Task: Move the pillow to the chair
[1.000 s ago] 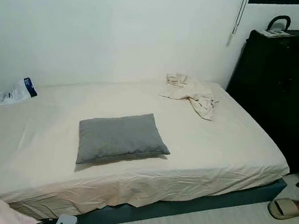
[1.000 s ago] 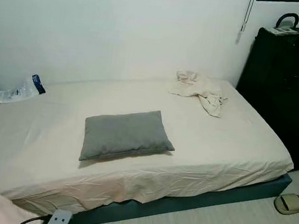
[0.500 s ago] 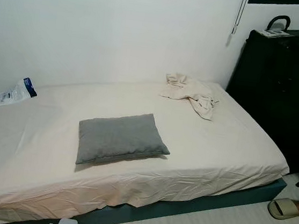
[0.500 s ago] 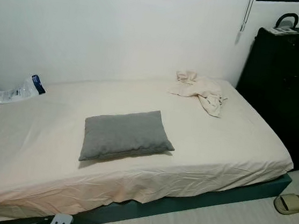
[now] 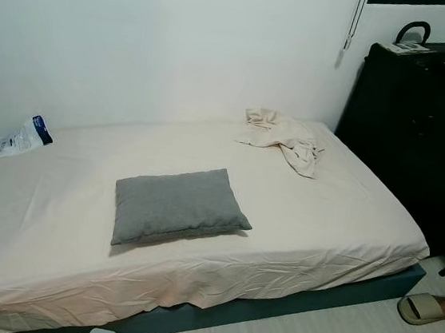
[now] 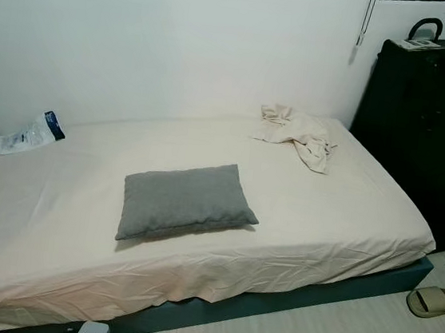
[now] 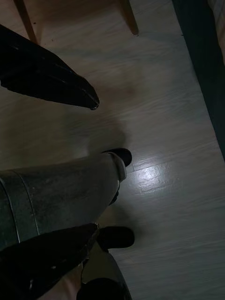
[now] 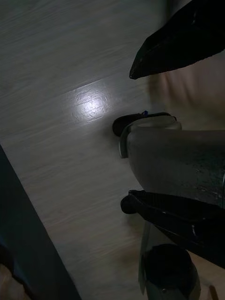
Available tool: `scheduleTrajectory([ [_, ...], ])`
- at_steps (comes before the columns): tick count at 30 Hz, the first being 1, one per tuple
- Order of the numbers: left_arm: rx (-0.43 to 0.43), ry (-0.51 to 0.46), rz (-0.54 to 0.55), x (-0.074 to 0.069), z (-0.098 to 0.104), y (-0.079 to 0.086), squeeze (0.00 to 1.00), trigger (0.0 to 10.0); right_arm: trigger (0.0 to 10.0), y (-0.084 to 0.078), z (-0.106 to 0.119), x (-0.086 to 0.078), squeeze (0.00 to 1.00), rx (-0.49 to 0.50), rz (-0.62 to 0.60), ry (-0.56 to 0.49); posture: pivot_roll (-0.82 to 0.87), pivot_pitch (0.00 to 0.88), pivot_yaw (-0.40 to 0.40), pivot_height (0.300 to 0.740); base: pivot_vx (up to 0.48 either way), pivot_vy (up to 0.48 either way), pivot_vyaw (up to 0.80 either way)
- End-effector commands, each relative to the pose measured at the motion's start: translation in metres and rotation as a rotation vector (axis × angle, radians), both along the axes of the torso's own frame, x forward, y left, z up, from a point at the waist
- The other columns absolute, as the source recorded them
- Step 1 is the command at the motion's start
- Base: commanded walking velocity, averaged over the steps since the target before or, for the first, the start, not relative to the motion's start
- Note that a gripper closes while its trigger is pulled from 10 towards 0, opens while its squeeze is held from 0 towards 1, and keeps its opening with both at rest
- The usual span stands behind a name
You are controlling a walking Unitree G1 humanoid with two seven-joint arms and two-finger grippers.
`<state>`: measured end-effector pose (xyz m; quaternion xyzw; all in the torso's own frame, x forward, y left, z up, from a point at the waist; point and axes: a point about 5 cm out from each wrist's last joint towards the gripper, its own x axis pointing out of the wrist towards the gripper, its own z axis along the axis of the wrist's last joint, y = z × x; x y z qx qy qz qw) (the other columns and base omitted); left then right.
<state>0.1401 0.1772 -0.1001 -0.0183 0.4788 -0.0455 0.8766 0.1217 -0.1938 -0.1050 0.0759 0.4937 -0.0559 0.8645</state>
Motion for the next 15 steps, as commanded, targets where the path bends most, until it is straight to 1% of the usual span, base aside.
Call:
scheduleTrajectory([
  [1, 0.012, 0.018, 0.007, -0.0041, -0.0008, 0.0080, 0.00, 10.0, 10.0, 0.0128, -0.0071, -0.0162, 0.00, 0.039, 0.014, 0.077, -0.05, 0.001, 0.060, 0.740, 0.000, 0.000, 0.00],
  [2, 0.013, 0.019, 0.009, -0.0047, -0.0006, 0.0105, 0.00, 10.0, 10.0, 0.0135, -0.0070, -0.0158, 0.00, 0.040, 0.018, 0.076, -0.05, 0.000, 0.060, 0.740, 0.000, 0.000, 0.00],
  [15, 0.009, 0.008, 0.009, -0.0032, 0.0007, 0.0143, 0.00, 10.0, 10.0, 0.0123, -0.0074, -0.0176, 0.00, 0.038, 0.019, 0.081, -0.05, 0.008, 0.059, 0.740, 0.000, 0.000, 0.00],
])
